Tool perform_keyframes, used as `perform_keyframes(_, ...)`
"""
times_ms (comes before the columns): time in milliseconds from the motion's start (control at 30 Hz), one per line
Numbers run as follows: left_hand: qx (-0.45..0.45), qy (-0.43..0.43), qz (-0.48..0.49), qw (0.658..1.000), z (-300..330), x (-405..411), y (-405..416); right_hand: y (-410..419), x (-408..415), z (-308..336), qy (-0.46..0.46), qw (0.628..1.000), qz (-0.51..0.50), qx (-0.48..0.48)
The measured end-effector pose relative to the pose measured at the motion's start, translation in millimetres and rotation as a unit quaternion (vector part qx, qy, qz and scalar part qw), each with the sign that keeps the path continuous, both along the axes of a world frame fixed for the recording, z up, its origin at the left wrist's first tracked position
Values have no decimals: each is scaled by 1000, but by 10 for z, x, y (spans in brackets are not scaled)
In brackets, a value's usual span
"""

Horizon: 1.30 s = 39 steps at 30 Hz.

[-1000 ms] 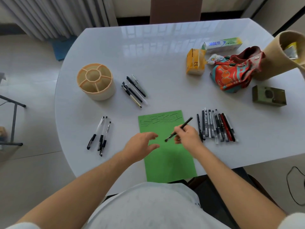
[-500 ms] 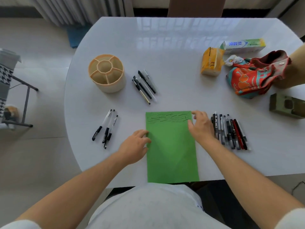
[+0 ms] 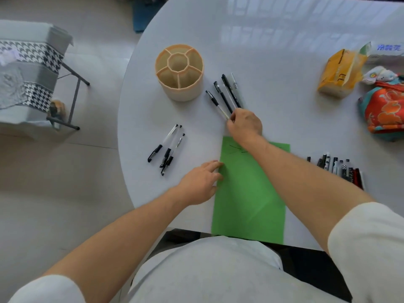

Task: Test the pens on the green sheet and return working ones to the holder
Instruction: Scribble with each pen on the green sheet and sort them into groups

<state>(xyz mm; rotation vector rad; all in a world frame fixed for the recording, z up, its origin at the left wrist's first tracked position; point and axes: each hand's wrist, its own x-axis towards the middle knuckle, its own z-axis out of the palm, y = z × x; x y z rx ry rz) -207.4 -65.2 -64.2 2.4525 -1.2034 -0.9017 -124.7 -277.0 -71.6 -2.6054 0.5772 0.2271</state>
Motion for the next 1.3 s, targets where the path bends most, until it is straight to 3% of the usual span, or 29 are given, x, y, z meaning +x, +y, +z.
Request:
perform_keyframes(67, -16, 47, 36, 998, 27, 27, -15, -73, -123, 82, -26, 995, -46, 89)
perform_keyframes(167, -83, 91, 155, 980, 86, 117, -31, -198, -507, 248, -85, 958, -136, 239)
perform_keyframes(233, -117, 107, 250, 955, 124, 208, -28, -269, -833, 348, -102, 934, -179, 291)
perform_keyframes(333, -153, 208, 349, 901, 184, 350, -74, -309, -1335, 494, -98, 912, -197, 346)
perform_keyframes(400, -140, 275, 335, 891, 202, 411, -118, -274, -1623, 585, -91, 898, -206, 378)
perform_keyframes(500, -95, 339, 245, 903, 224, 408, -189, -179, -1902, 675, -106, 871, -238, 416)
perform_keyframes(600, -50, 306, 180, 934, 247, 362, -234, -102, -2018, 710, -140, 836, -284, 447)
perform_keyframes(833, -14, 233, 102, 967, 245, 254, -117, 171, -1950, 688, -182, 774, -337, 503)
perform_keyframes(900, -23, 215, 77, 973, 271, 221, -100, 280, -1885, 674, -162, 783, -324, 506)
perform_keyframes(1033, -54, 197, 41, 978, 322, 167, -92, 456, -1779, 589, -100, 836, -265, 470)
perform_keyframes(1100, -59, 130, 63, 988, 284, 202, -16, 371, -1718, 575, -120, 849, -302, 418)
perform_keyframes(1200, -48, 49, 153, 986, 135, 274, 217, 29, -1599, 568, -185, 836, -384, 345)
perform_keyframes(1300, -48, 31, 168, 984, 30, 252, 290, -121, -1437, 517, -157, 872, -321, 335)
